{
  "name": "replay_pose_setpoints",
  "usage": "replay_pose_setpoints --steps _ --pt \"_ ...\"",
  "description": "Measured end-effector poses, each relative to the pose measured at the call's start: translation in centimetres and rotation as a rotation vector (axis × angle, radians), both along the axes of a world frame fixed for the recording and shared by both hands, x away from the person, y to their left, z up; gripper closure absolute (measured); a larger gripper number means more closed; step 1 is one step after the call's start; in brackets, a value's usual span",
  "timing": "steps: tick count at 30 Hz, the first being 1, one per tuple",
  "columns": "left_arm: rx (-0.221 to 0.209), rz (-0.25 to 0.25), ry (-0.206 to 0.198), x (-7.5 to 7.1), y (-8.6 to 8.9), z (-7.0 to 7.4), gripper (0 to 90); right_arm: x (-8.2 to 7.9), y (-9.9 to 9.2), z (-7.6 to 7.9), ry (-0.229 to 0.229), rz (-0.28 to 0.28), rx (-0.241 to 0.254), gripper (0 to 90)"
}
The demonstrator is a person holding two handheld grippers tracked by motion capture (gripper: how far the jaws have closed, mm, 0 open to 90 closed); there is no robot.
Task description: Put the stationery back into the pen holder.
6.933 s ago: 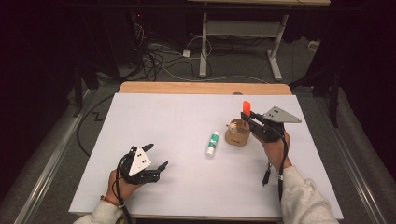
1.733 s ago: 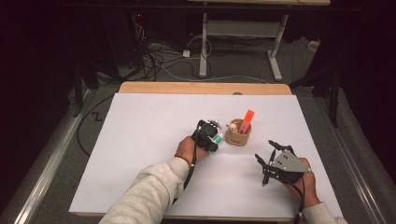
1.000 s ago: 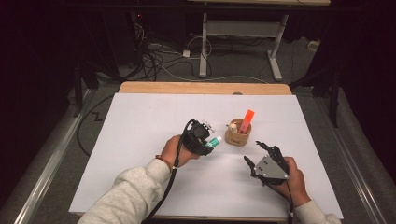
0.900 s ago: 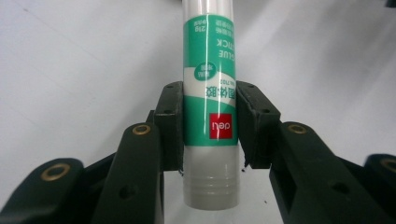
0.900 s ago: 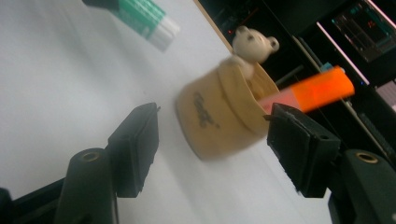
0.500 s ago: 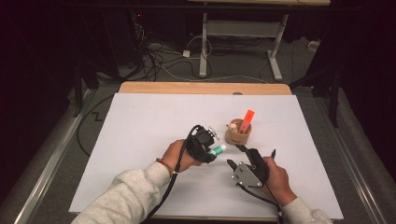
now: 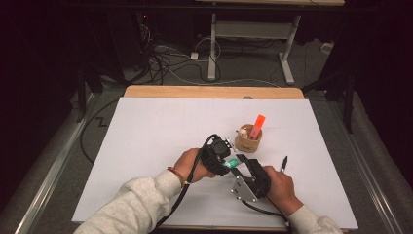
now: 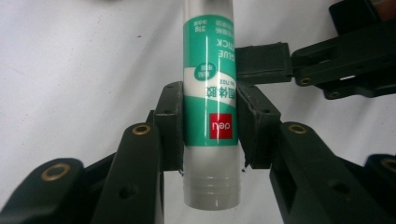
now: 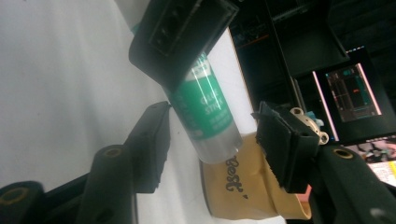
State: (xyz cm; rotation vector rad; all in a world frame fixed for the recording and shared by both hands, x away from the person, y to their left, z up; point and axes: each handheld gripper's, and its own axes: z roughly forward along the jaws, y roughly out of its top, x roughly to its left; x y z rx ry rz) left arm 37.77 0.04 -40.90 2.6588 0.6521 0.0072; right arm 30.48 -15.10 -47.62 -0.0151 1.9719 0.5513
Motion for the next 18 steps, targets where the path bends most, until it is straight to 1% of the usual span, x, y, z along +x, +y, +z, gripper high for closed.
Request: replay_pose_setpoints --steps 3,5,6,7,8,9,10,11,12,13,14,15,16,17,18 --pt "0.006 -0.001 0.005 0.0 -0.3 0.0 62.9 -0.1 0.2 -0.2 -0.017 0.003 -0.016 49.5" --pt "0.009 -0.001 0.009 0.0 -0.5 0.0 62.9 -0.2 0.4 -0.4 -0.041 0.003 -0.046 51.6" --pt "0.012 -0.005 0.008 0.0 -0.6 0.1 62.9 -0.3 0.4 -0.4 -0.051 0.007 -0.078 53.3" --pt "0.015 -0.007 0.007 0.0 -0.7 0.1 62.9 -0.4 0.5 -0.5 -0.062 0.01 -0.095 54.8" --pt "0.017 -0.006 0.008 -0.1 -0.8 0.1 62.9 -0.4 0.5 -0.6 -0.072 0.018 -0.105 55.5" --pt "0.014 -0.002 0.009 -0.1 -0.9 0.1 62.9 -0.5 0.6 -0.7 -0.085 0.008 -0.114 55.5" --pt "0.014 -0.003 0.011 -0.1 -1.0 0.1 62.9 -0.5 0.7 -0.8 -0.106 0.011 -0.125 56.2" --pt "0.014 -0.006 0.011 0.0 -1.0 0.1 62.9 -0.7 0.7 -0.9 -0.093 -0.003 -0.123 57.5" --pt "0.011 -0.005 0.013 0.0 -1.1 0.1 62.9 -0.7 0.8 -1.0 -0.095 -0.008 -0.128 58.2" --pt "0.01 -0.004 0.013 0.0 -1.2 0.2 62.9 -0.6 0.8 -0.9 -0.121 0.013 -0.154 59.4" --pt "0.008 -0.004 0.016 0.0 -1.2 0.2 62.9 -0.6 0.9 -0.9 -0.13 0.016 -0.177 60.5" --pt "0.006 -0.005 0.017 0.0 -1.3 0.2 62.9 -0.8 1.0 -1.2 -0.126 0.007 -0.177 60.8" --pt "0.008 -0.006 0.015 0.0 -1.4 0.2 62.9 -0.9 1.0 -1.2 -0.138 0.004 -0.18 62.1" --pt "0.014 -0.008 0.013 -0.1 -1.5 0.3 62.9 -0.8 1.2 -1.2 -0.158 0.027 -0.201 63.2" --pt "0.016 -0.009 0.011 -0.1 -1.5 0.3 62.9 -0.9 1.2 -1.3 -0.143 0.019 -0.206 64.4"
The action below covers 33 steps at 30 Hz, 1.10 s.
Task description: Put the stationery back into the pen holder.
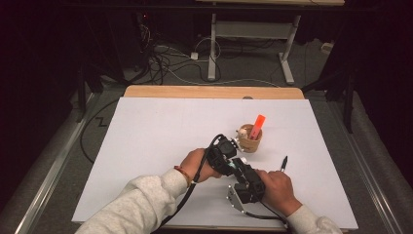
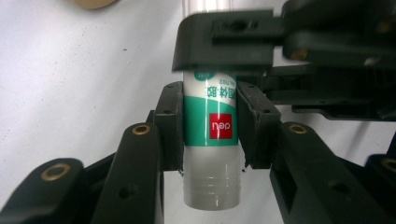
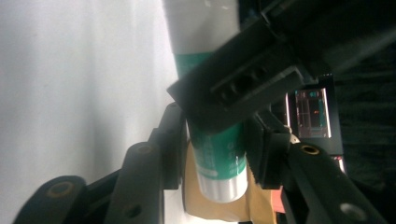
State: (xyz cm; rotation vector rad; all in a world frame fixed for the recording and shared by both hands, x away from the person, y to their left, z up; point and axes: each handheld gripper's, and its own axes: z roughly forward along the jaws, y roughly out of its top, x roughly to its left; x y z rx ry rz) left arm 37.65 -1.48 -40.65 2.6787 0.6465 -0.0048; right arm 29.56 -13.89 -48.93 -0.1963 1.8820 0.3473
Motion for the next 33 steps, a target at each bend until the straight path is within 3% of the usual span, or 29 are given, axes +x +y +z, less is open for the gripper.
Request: replay_pose_setpoints --steps 1,3,4,9,11,15,19,21,22,23,25,27,29,30,33 --pt "-0.003 0.003 0.002 0.0 0.0 0.0 62.9 0.0 0.0 -0.1 -0.026 -0.001 -0.009 65.2" --pt "-0.008 0.004 0.01 0.1 0.1 -0.1 62.8 0.0 0.0 -0.1 -0.008 -0.003 -0.038 66.3" --pt "-0.013 0.007 0.013 0.1 0.1 -0.2 62.8 0.0 0.0 -0.2 0.001 -0.002 -0.017 66.4" --pt "-0.038 0.009 0.036 0.2 0.3 -0.2 57.9 0.0 0.1 -0.2 0.007 -0.017 -0.031 66.7" --pt "-0.051 0.005 0.036 0.1 0.4 0.0 55.3 0.1 0.0 -0.2 0.033 -0.02 -0.027 66.7" --pt "-0.095 0.011 0.018 0.0 0.9 0.8 50.3 0.3 -0.3 0.0 0.021 -0.045 -0.037 66.8" --pt "-0.141 0.018 -0.008 -0.2 1.8 1.6 45.2 0.5 -0.8 0.2 0.037 -0.049 -0.007 66.7" --pt "-0.185 0.026 -0.022 -0.3 2.5 2.1 42.4 0.5 -1.0 0.3 0.027 -0.055 0.017 66.8" --pt "-0.187 0.023 -0.049 -0.4 2.8 2.4 42.4 0.6 -1.1 0.4 0.038 -0.058 0.018 66.8" --pt "-0.192 0.023 -0.083 -0.7 3.0 2.8 42.3 0.8 -1.2 0.6 0.014 -0.038 0.018 66.8" --pt "-0.236 0.031 -0.115 -1.1 3.9 3.5 36.0 0.8 -1.4 0.7 0.028 -0.052 0.037 66.8" --pt "-0.257 0.046 -0.198 -1.8 4.8 4.1 33.4 1.0 -1.7 1.0 0.011 -0.065 0.041 66.8" --pt "-0.28 0.052 -0.252 -2.5 5.6 4.5 30.6 1.2 -2.0 1.0 0.023 -0.065 0.08 66.8" --pt "-0.288 0.054 -0.276 -2.8 6.0 4.5 30.6 1.4 -2.2 1.2 0.022 -0.069 0.076 66.8" --pt "-0.267 0.033 -0.352 -3.8 7.2 4.4 30.5 1.6 -2.8 1.4 0.053 -0.093 0.157 66.8"
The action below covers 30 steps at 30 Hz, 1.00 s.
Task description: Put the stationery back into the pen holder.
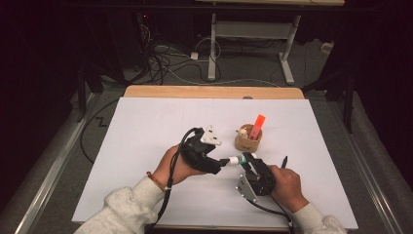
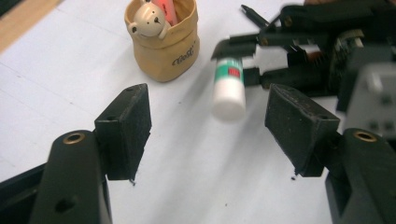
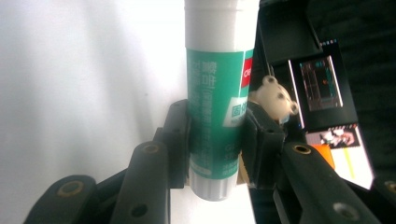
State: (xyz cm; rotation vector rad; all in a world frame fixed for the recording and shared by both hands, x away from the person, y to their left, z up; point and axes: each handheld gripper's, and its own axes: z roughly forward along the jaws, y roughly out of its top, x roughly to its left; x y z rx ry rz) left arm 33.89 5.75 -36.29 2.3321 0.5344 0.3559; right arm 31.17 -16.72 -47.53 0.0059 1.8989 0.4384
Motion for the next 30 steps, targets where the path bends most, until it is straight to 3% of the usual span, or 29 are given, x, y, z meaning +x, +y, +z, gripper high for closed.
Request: replay_pose_setpoints --steps 4,15,20,30 --pt "-0.01 0.025 -0.073 -0.9 1.8 -1.3 28.2 0.4 -0.9 0.5 0.017 -0.011 0.078 66.8" --pt "-0.069 0.112 -0.152 -1.1 7.5 -6.0 27.0 0.9 -2.5 1.4 0.097 -0.043 0.232 66.8" --pt "-0.083 0.151 -0.225 -1.8 9.6 -7.7 24.0 1.4 -3.4 1.9 0.153 -0.038 0.317 66.8" --pt "-0.142 0.241 -0.264 -3.4 13.5 -9.1 20.6 3.0 -4.8 3.6 0.272 -0.01 0.574 66.8"
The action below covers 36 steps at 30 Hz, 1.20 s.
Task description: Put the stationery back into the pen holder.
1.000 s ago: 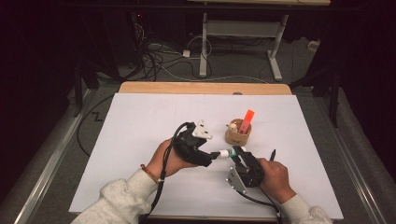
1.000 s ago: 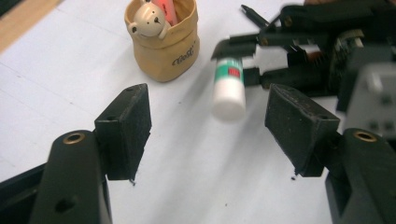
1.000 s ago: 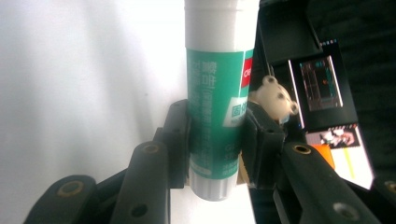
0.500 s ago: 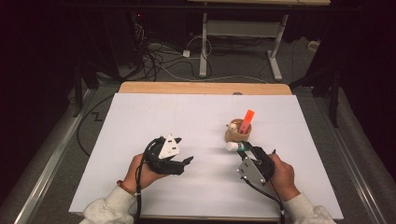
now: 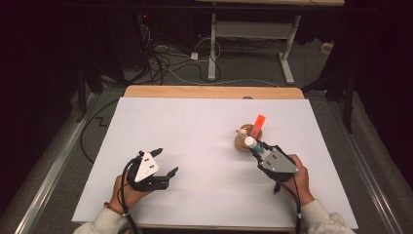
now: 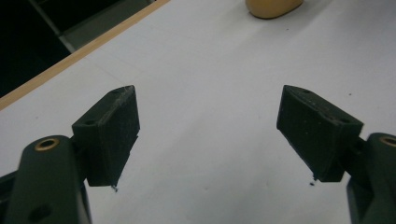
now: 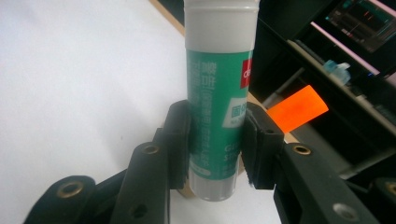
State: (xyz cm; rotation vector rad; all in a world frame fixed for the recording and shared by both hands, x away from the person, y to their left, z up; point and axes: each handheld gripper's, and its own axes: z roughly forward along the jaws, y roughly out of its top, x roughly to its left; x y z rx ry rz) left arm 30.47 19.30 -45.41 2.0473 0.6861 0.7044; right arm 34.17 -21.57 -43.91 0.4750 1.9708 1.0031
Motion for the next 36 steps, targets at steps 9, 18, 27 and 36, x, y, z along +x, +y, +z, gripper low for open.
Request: replay_pose_setpoints --steps 9,18,27,36 --pt "-0.003 0.049 0.006 -0.5 1.6 -1.0 15.6 1.7 -0.9 1.7 0.048 0.004 0.173 66.8" --pt "-0.006 0.06 -0.01 -1.0 1.9 -1.2 15.6 4.2 -1.4 1.7 0.134 -0.007 0.329 66.7" --pt "-0.015 0.062 -0.028 -0.7 1.9 -0.9 15.6 5.9 -0.8 0.7 0.198 -0.019 0.386 66.6" --pt "-0.023 0.053 -0.024 -0.6 1.8 -0.9 15.5 6.7 -1.1 -0.5 0.257 -0.051 0.393 66.5"
